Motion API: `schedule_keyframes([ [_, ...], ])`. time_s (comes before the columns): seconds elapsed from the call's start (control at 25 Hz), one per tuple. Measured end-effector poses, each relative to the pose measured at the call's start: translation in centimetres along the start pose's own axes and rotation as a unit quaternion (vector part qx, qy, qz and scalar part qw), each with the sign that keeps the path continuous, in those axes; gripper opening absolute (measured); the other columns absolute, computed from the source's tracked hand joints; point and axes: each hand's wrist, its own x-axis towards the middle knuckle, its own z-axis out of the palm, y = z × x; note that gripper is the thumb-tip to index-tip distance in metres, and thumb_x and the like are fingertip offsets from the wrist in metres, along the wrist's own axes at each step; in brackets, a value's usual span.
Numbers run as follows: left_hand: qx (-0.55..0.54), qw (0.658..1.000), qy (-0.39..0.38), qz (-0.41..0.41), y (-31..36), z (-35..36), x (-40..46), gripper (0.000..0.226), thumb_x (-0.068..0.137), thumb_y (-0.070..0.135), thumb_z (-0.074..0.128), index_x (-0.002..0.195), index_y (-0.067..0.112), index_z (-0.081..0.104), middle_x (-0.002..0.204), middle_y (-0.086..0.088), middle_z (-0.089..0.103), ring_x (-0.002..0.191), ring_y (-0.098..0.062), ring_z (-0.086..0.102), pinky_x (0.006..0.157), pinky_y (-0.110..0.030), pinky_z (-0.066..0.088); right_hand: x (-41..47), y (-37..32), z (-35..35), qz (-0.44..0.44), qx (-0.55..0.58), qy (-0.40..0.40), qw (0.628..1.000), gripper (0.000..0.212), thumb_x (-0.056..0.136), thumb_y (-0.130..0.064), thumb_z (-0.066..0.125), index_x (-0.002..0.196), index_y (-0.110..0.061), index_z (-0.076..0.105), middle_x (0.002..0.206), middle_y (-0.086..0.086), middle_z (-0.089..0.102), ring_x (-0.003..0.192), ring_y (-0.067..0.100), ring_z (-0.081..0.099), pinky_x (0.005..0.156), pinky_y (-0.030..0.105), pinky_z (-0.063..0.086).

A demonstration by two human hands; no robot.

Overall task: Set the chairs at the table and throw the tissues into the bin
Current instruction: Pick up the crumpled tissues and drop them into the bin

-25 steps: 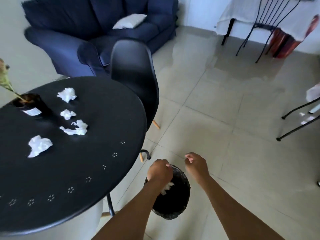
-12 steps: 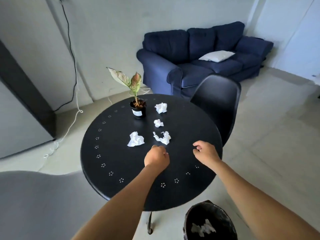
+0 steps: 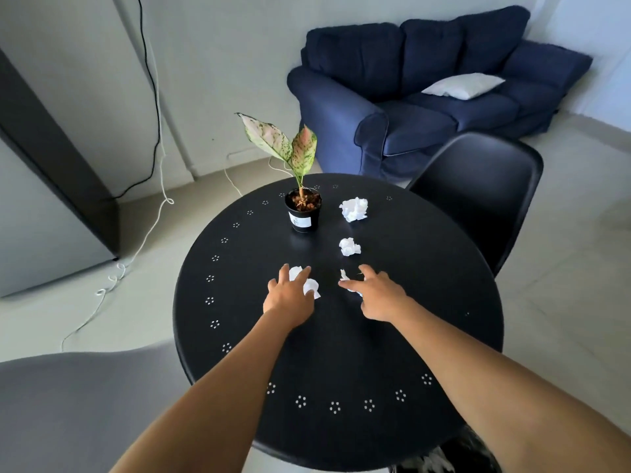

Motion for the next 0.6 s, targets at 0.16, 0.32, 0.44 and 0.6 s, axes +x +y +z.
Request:
schedule_keyframes([
  [0.16, -0.001, 1.0, -0.019, 0.0, 0.6, 1.1, 0.3, 0.044, 0.089, 0.017, 0.05, 0.131, 0.027, 0.054, 0.14, -0.005, 0.044, 0.123, -0.028, 0.048, 0.093, -0.036, 0.051, -0.2, 0.8, 1.6, 0.027, 0.006, 0.072, 0.997, 0.035, 0.091, -0.004, 0.046, 0.119, -0.016, 0.063, 0.128, 0.006, 0.051, 0.111, 0.028, 0.055, 0.07, 0.033, 0.046],
  [0.32, -0.055, 0.998, 0.028, 0.027, 3.7, 1.8, -2.3, 0.028, 0.086, 0.01, 0.051, 0.104, 0.012, 0.071, 0.116, -0.009, 0.057, 0.089, -0.026, 0.059, 0.074, -0.029, 0.05, -3.4, 2.9, 2.3, 0.066, 0.075, 0.133, 0.986, 0.024, 0.088, -0.001, 0.048, 0.099, -0.004, 0.069, 0.12, 0.01, 0.058, 0.107, 0.029, 0.062, 0.074, 0.031, 0.052],
  [0.44, -0.102, 0.989, 0.063, 0.082, 7.2, 2.3, -5.6, 0.027, 0.087, 0.009, 0.05, 0.097, 0.013, 0.075, 0.111, -0.009, 0.06, 0.093, -0.029, 0.063, 0.075, -0.027, 0.049, -7.9, 4.6, 1.9, 0.093, 0.15, 0.212, 0.961, 0.02, 0.087, -0.003, 0.05, 0.092, -0.001, 0.069, 0.109, 0.01, 0.063, 0.085, 0.025, 0.061, 0.064, 0.025, 0.041],
  [0.6, -0.153, 0.972, 0.09, 0.156, 12.6, 5.3, -11.2, 0.024, 0.085, 0.011, 0.051, 0.087, 0.015, 0.075, 0.1, -0.005, 0.065, 0.087, -0.024, 0.065, 0.064, -0.017, 0.042, -16.9, 8.0, 2.7, 0.147, 0.225, 0.315, 0.91, 0.02, 0.086, -0.007, 0.053, 0.09, -0.002, 0.072, 0.103, 0.011, 0.067, 0.085, 0.026, 0.064, 0.068, 0.024, 0.046],
])
